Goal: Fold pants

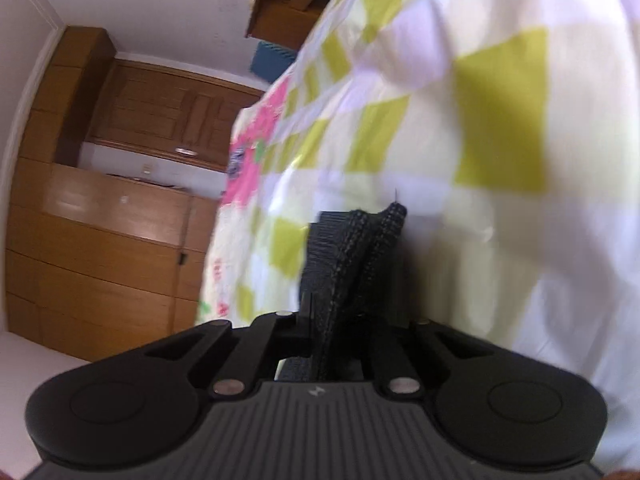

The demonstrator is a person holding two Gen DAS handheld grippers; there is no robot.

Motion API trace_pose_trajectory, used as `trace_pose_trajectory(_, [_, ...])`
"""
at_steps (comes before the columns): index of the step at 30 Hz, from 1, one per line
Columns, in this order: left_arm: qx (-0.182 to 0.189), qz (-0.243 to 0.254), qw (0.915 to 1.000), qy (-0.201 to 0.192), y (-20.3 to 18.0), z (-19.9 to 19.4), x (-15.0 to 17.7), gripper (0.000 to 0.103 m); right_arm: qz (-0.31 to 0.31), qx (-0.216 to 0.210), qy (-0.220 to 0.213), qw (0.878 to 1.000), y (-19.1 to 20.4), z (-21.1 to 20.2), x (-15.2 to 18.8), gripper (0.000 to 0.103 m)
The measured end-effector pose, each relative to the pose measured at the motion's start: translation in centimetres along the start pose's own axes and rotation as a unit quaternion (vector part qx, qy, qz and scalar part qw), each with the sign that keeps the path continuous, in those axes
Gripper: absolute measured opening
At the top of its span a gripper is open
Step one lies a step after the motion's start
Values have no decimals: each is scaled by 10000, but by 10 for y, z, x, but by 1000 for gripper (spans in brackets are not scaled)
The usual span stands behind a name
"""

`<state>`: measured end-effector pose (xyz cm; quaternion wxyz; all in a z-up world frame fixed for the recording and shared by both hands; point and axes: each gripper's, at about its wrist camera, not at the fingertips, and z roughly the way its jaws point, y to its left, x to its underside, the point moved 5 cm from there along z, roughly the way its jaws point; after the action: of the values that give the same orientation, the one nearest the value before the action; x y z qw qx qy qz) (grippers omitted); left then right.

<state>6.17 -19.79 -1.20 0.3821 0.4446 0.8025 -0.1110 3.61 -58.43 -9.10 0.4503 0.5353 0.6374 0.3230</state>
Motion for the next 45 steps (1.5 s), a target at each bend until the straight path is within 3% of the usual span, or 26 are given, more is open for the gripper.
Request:
trace_pose_trajectory(2, [95,68,9997,216,-9,13,7,54,-300,274,11,9992,-2,1,-3,6])
trace_pose_trajectory(6, [130,-37,9991,406,-9,20,22,54,-537,357,27,9979,9,2,-3,6])
trace_pose_trajectory(9, [-90,-275,9993,222,10,6,21,54,-445,318,5,9985,11,0,2,11])
trace_pose_trajectory(12, [-405,-467,9981,75,27,3,20,54,-383,223,345,9984,8,7,17,12])
trace_pose_trajectory(14, [-724,-353,9968,4,32,10,23,55,-254,130,523,9982,6,10,26,20])
trace_pose_trajectory(16, [-842,-236,9959,251,33,27,33,55,-273,248,473,9982,10,9,28,20])
trace_pose_trajectory(17, [-799,-210,9957,428,32,36,41,55,-331,330,473,9978,15,9,27,16])
trace_pose_trajectory(19, [-852,-332,9951,383,32,39,47,55,-461,299,420,9976,30,5,24,9])
trace_pose_trajectory(24, [-661,-644,9957,79,33,14,49,57,-1237,121,284,9918,93,-8,34,9])
trace_pose_trajectory(27, [-463,-855,9949,264,36,16,65,59,-1661,-67,370,9854,135,-10,55,9])
trace_pose_trajectory(30, [-442,-952,9944,67,38,3,72,59,-2268,-260,563,9720,179,-11,90,9])
trace_pose_trajectory(33, [-532,-1124,9922,-66,51,-12,79,59,-2914,-467,886,9513,221,-7,140,9])
trace_pose_trajectory(36, [-717,-1400,9875,-119,73,-30,90,59,-3700,-650,1357,9167,256,4,211,9])
trace_pose_trajectory(41, [-1330,-1912,9723,-204,121,-68,124,59,-4916,-1004,2291,8341,290,26,353,9])
trace_pose_trajectory(45, [-1790,-2451,9528,-86,155,-91,164,59,-5902,-1100,2828,7481,290,38,465,8])
